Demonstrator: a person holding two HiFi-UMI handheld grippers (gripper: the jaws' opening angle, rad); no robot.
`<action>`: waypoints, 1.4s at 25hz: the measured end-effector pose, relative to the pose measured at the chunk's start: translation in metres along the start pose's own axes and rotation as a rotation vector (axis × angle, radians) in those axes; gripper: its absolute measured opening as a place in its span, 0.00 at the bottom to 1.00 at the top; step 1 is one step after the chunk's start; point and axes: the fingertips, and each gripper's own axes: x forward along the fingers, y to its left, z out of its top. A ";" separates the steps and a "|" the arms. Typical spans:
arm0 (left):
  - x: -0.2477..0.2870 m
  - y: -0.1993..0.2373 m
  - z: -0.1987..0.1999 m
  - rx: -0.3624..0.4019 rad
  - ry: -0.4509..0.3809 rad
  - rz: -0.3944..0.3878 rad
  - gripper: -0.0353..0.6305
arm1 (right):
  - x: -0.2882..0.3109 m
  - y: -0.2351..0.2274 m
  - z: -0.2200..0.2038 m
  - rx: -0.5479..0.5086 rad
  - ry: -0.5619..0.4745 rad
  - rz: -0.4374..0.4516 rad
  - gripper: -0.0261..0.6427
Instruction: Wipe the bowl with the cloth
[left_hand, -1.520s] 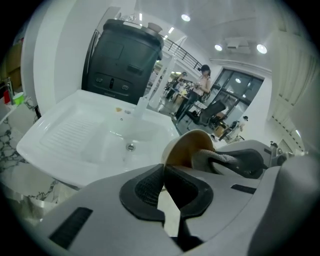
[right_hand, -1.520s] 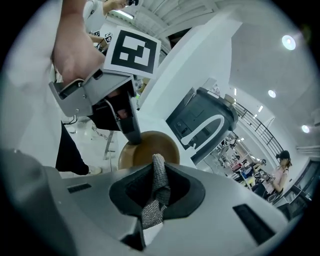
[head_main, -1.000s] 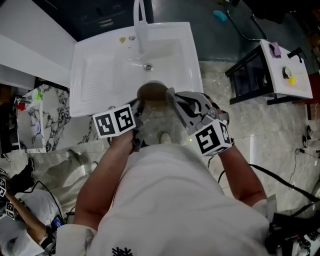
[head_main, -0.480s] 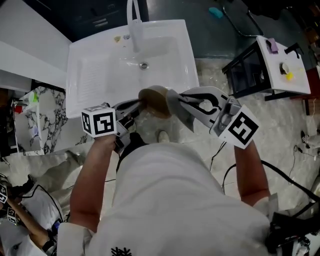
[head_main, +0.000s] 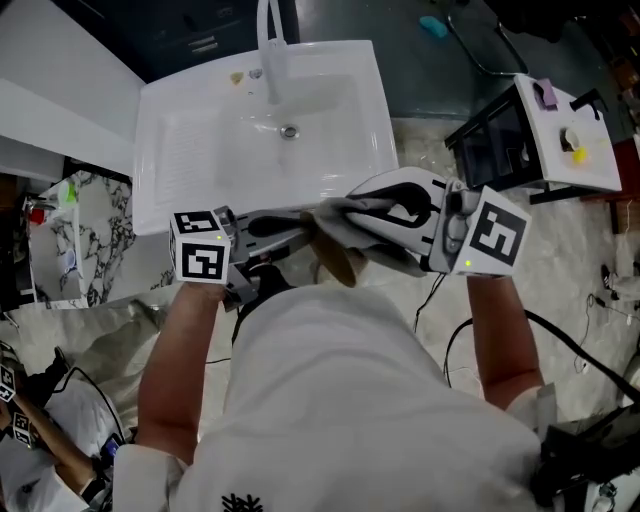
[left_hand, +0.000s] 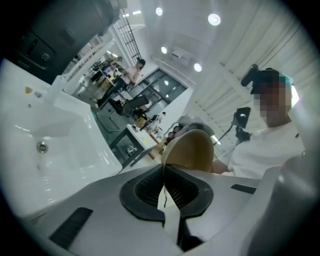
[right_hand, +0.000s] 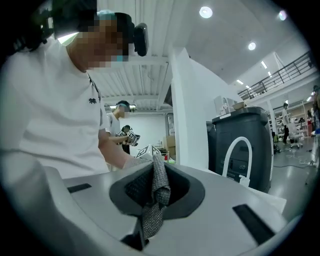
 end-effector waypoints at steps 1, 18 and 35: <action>0.002 -0.006 0.000 0.018 0.006 -0.026 0.08 | 0.002 0.000 0.000 0.019 -0.007 0.011 0.09; -0.010 -0.049 0.026 0.107 -0.147 -0.201 0.08 | 0.028 -0.008 -0.035 0.229 -0.012 0.041 0.09; -0.048 -0.008 0.050 0.011 -0.307 -0.091 0.08 | 0.011 0.036 -0.036 0.233 0.002 0.181 0.09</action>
